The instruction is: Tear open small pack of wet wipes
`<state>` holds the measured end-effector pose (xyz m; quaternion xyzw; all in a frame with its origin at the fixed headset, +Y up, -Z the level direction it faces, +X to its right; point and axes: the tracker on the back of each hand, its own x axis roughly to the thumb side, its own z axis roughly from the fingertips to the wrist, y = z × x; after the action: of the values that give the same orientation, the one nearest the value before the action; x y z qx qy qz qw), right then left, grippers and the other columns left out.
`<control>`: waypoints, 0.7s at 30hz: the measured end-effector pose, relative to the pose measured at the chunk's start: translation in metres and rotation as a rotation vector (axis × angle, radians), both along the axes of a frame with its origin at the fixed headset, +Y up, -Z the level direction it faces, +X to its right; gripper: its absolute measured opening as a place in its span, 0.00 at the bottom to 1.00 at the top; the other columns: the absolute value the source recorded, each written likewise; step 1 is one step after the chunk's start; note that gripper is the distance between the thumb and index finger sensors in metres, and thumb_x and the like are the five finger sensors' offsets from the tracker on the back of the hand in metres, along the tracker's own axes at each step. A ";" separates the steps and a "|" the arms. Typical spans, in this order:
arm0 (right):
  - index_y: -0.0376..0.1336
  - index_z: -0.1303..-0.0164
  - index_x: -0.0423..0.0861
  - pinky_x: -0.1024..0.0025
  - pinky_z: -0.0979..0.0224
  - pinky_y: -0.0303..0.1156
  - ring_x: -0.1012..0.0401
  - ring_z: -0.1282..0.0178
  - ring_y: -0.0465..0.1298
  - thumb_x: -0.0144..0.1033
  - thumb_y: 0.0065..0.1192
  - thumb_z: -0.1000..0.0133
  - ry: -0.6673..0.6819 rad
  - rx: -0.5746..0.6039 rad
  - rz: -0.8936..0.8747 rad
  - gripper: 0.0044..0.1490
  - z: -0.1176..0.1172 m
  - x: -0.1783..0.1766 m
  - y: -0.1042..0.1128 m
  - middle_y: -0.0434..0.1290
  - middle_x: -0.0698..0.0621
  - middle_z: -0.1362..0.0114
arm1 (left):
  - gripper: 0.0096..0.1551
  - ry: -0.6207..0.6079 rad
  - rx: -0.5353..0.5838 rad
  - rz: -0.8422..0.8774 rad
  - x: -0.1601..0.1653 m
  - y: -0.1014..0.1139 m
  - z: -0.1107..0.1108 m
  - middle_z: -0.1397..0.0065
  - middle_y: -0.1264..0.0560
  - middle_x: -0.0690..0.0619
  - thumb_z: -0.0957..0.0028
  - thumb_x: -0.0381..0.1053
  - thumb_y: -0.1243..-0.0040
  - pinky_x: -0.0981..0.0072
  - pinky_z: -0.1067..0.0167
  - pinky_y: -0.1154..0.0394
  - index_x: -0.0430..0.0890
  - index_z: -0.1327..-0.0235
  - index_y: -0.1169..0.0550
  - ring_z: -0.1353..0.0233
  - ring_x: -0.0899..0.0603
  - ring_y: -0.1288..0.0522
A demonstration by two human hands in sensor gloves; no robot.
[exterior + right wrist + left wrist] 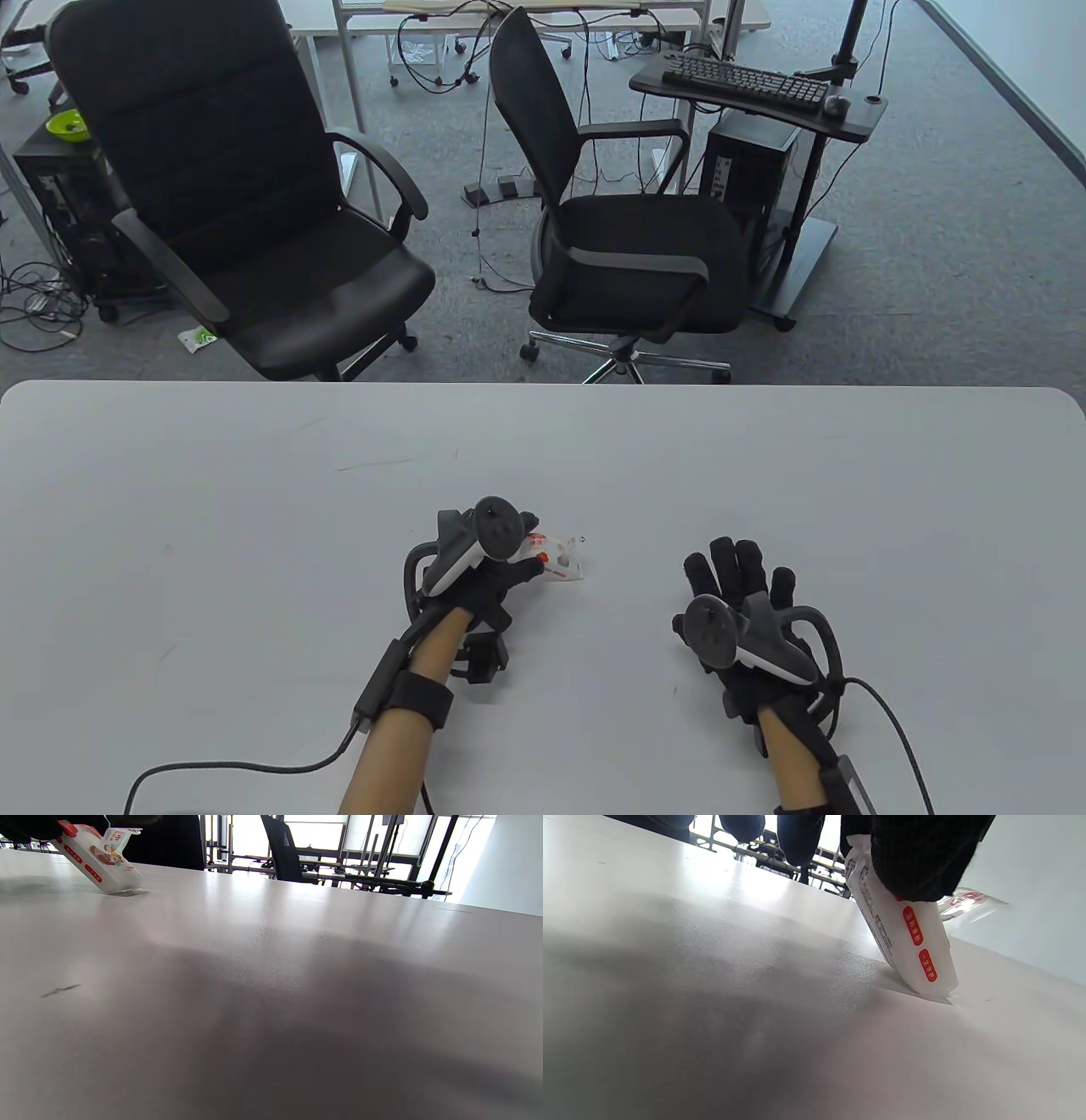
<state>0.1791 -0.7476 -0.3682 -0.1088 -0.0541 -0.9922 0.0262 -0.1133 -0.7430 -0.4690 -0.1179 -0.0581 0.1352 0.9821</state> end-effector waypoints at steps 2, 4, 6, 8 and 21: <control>0.29 0.14 0.43 0.27 0.26 0.33 0.37 0.19 0.24 0.53 0.37 0.30 -0.003 -0.010 -0.005 0.45 0.000 0.000 0.000 0.25 0.35 0.11 | 0.48 -0.008 -0.001 -0.021 -0.002 0.005 0.002 0.10 0.58 0.49 0.48 0.66 0.44 0.28 0.23 0.60 0.60 0.17 0.49 0.11 0.34 0.64; 0.28 0.14 0.43 0.27 0.26 0.33 0.37 0.19 0.24 0.53 0.37 0.30 -0.005 -0.017 -0.002 0.46 0.000 0.000 -0.001 0.24 0.35 0.11 | 0.51 -0.038 0.016 -0.074 -0.005 0.010 0.008 0.11 0.63 0.49 0.47 0.69 0.49 0.28 0.23 0.65 0.57 0.16 0.55 0.12 0.36 0.70; 0.28 0.14 0.42 0.27 0.27 0.33 0.37 0.20 0.24 0.53 0.37 0.30 -0.006 -0.022 0.013 0.46 0.000 -0.001 -0.002 0.24 0.35 0.11 | 0.51 -0.066 0.047 -0.151 -0.010 0.015 0.017 0.11 0.67 0.49 0.47 0.71 0.54 0.28 0.24 0.67 0.56 0.16 0.58 0.12 0.37 0.73; 0.27 0.15 0.42 0.27 0.27 0.33 0.37 0.20 0.24 0.53 0.37 0.30 -0.006 -0.027 0.017 0.46 0.001 -0.002 -0.003 0.24 0.34 0.11 | 0.53 -0.078 0.065 -0.230 -0.019 0.018 0.029 0.12 0.70 0.48 0.47 0.72 0.57 0.27 0.25 0.69 0.55 0.16 0.61 0.13 0.36 0.75; 0.27 0.15 0.42 0.27 0.27 0.33 0.36 0.20 0.24 0.53 0.37 0.30 0.000 -0.036 0.033 0.46 0.004 -0.006 -0.005 0.24 0.34 0.11 | 0.55 0.004 0.105 -0.287 -0.090 -0.002 0.095 0.14 0.75 0.42 0.47 0.76 0.66 0.24 0.28 0.71 0.52 0.16 0.67 0.15 0.33 0.79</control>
<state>0.1728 -0.7525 -0.3644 -0.1082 -0.0738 -0.9906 0.0408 -0.2032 -0.7453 -0.3738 -0.0730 -0.0459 -0.0095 0.9962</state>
